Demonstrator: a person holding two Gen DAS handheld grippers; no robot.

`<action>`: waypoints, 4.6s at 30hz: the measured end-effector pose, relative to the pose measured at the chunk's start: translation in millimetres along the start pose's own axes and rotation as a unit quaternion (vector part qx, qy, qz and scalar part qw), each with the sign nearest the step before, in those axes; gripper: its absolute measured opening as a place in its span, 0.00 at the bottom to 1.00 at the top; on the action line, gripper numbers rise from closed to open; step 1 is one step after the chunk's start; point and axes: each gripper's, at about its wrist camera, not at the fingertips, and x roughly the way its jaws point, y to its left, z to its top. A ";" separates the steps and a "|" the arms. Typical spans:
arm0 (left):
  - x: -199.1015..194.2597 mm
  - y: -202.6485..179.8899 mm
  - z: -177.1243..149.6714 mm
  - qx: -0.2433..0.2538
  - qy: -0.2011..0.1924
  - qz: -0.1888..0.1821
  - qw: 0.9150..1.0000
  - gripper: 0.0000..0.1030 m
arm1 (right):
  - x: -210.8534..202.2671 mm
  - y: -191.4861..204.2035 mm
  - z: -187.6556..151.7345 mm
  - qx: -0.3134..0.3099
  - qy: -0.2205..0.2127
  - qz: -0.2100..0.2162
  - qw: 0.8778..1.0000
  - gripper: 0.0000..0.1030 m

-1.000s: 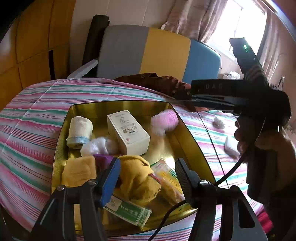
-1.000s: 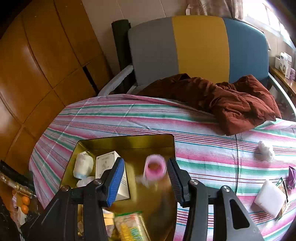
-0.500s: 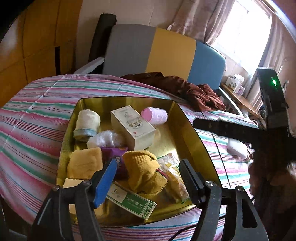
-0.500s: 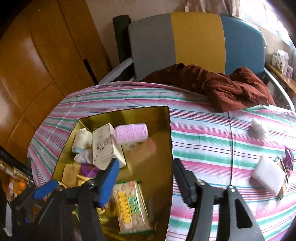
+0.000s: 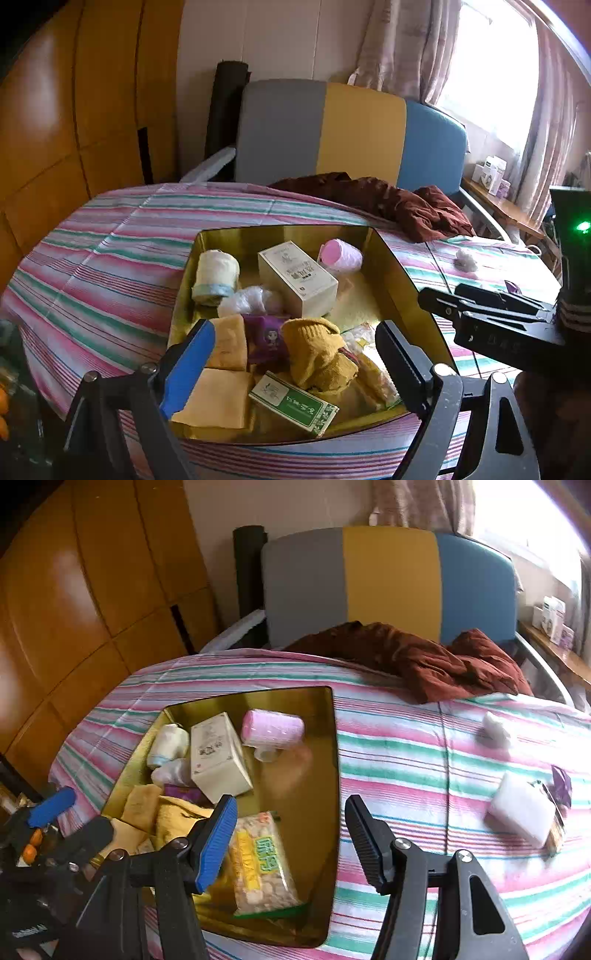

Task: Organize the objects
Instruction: 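Move both tools back toward the remaining items on the sheet, then grasp the white sponge with the left tool while the right tool grasps the purple packet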

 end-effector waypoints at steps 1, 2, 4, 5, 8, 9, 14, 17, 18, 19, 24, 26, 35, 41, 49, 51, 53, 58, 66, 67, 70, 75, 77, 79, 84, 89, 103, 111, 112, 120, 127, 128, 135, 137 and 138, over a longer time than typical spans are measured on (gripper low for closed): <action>-1.9 -0.3 0.1 0.001 -0.003 0.001 1.000 0.88 | -1.1 -1.6 -1.5 0.002 -0.001 -0.001 1.000 0.60; -3.4 -0.9 0.1 0.003 -0.004 -0.001 1.000 0.88 | -1.7 -2.7 -3.1 0.003 -0.001 -0.004 1.000 0.60; -5.8 -3.0 -0.4 0.006 -0.007 -0.003 1.000 0.88 | -2.4 -3.3 -6.2 0.000 0.002 -0.012 1.000 0.60; -6.6 -4.2 -0.7 0.009 -0.008 -0.003 1.000 0.88 | -3.5 -4.0 -7.9 0.002 0.001 -0.016 1.000 0.60; -8.0 -8.3 -2.2 0.014 -0.008 -0.005 1.000 0.88 | -10.7 -8.5 -12.4 0.011 -0.013 -0.011 1.000 0.60; -8.3 -9.6 -2.7 0.017 -0.007 -0.006 1.000 0.88 | -12.3 -8.7 -13.3 0.011 -0.014 -0.015 1.000 0.60; -10.0 -15.4 -4.6 0.025 -0.009 -0.006 1.000 0.88 | -15.5 -16.0 -18.6 0.012 -0.008 -0.018 1.000 0.60; -11.3 -18.4 -4.3 0.030 -0.010 -0.007 0.999 0.88 | -15.4 -21.5 -22.3 0.014 -0.001 -0.020 1.000 0.60; -12.1 -19.6 -4.1 0.033 -0.012 -0.006 0.999 0.88 | -15.8 -24.3 -23.5 0.015 0.002 -0.023 1.000 0.60; -13.0 -21.1 -3.9 0.036 -0.013 -0.006 0.999 0.88 | -16.3 -26.4 -24.3 0.016 0.004 -0.024 1.000 0.60; -15.9 -28.6 -2.2 0.048 -0.016 -0.013 0.999 0.88 | -19.9 -43.6 -27.2 0.028 0.013 -0.026 0.999 0.60; -16.8 -32.9 -2.1 0.054 -0.016 -0.018 0.998 0.88 | -21.6 -50.8 -27.6 0.033 0.015 -0.030 0.999 0.60; -18.5 -50.5 -0.4 0.075 -0.011 -0.031 0.997 0.88 | -27.8 -89.5 -28.3 0.064 0.032 -0.055 0.996 0.60; -19.4 -62.3 0.6 0.091 -0.011 -0.041 0.995 0.88 | -37.5 -121.5 -24.8 0.091 0.030 -0.068 0.993 0.60; -18.5 -79.4 1.8 0.109 -0.007 -0.057 0.992 0.88 | -59.1 -182.2 -20.6 0.119 0.016 -0.117 0.986 0.60; -18.4 -84.2 2.2 0.115 -0.007 -0.062 0.991 0.88 | -64.4 -201.7 -22.8 0.133 0.012 -0.132 0.982 0.60; -17.8 -89.9 2.4 0.120 -0.006 -0.070 0.990 0.88 | -69.1 -224.3 -27.6 0.154 0.008 -0.153 0.976 0.60; -16.6 -108.1 7.6 0.135 -0.004 -0.090 0.987 0.88 | -86.4 -285.9 -50.8 0.266 -0.011 -0.186 0.946 0.60; 2.7 -154.4 13.3 0.155 0.030 -0.137 0.978 0.88 | -98.9 -330.8 -80.4 0.390 -0.025 -0.171 0.904 0.60; 7.9 -161.0 14.4 0.152 0.042 -0.147 0.976 0.88 | -98.7 -329.8 -80.3 0.389 -0.025 -0.169 0.906 0.60; 23.1 -180.0 17.7 0.146 0.072 -0.168 0.972 0.88 | -97.2 -326.2 -78.0 0.381 -0.024 -0.160 0.910 0.60; 44.2 -210.4 22.5 0.141 0.107 -0.192 0.965 0.88 | -92.2 -324.4 -78.0 0.379 -0.016 -0.144 0.914 0.60; 55.5 -221.8 23.3 0.136 0.128 -0.202 0.962 0.87 | -91.4 -323.9 -78.1 0.378 -0.014 -0.140 0.915 0.60; 70.6 -230.2 24.3 0.112 0.162 -0.220 0.955 0.87 | -92.2 -323.8 -78.1 0.379 -0.015 -0.137 0.915 0.60; 103.1 -255.6 27.1 0.082 0.214 -0.237 0.944 0.80 | -94.8 -324.7 -77.7 0.383 -0.023 -0.132 0.914 0.60; 138.0 -284.7 27.3 0.041 0.272 -0.255 0.927 0.77 | -93.4 -323.1 -74.6 0.380 -0.025 -0.119 0.917 0.60; 231.8 -317.6 28.8 -0.104 0.355 -0.234 0.899 0.85 | -90.5 -325.5 -76.8 0.391 -0.025 -0.090 0.916 0.60; 233.7 -319.9 58.7 -0.062 0.316 -0.207 0.924 0.88 | -88.9 -323.6 -77.4 0.392 -0.022 -0.078 0.916 0.60; 233.5 -325.6 57.1 -0.037 0.319 -0.196 0.927 0.88 | -88.7 -323.4 -77.5 0.392 -0.021 -0.077 0.916 0.60; 223.5 -355.5 27.7 0.086 0.308 -0.133 0.938 0.86 | -88.2 -324.6 -77.8 0.395 -0.019 -0.075 0.915 0.60; 222.2 -359.2 14.4 0.142 0.279 -0.114 0.943 0.71 | -85.8 -328.2 -79.5 0.400 -0.014 -0.077 0.913 0.60; 219.4 -355.7 13.3 0.149 0.273 -0.124 0.942 0.68 | -85.8 -328.4 -79.7 0.400 -0.014 -0.077 0.913 0.60; 185.2 -307.1 -3.1 0.179 0.249 -0.155 0.939 0.66 | -82.5 -325.5 -78.4 0.390 -0.004 -0.085 0.917 0.60; 174.9 -295.8 -5.4 0.177 0.245 -0.161 0.940 0.66 | -80.2 -323.6 -77.6 0.384 0.002 -0.091 0.919 0.60; 171.0 -290.7 -7.8 0.177 0.242 -0.163 0.940 0.66 | -79.1 -322.6 -77.1 0.380 0.005 -0.095 0.920 0.60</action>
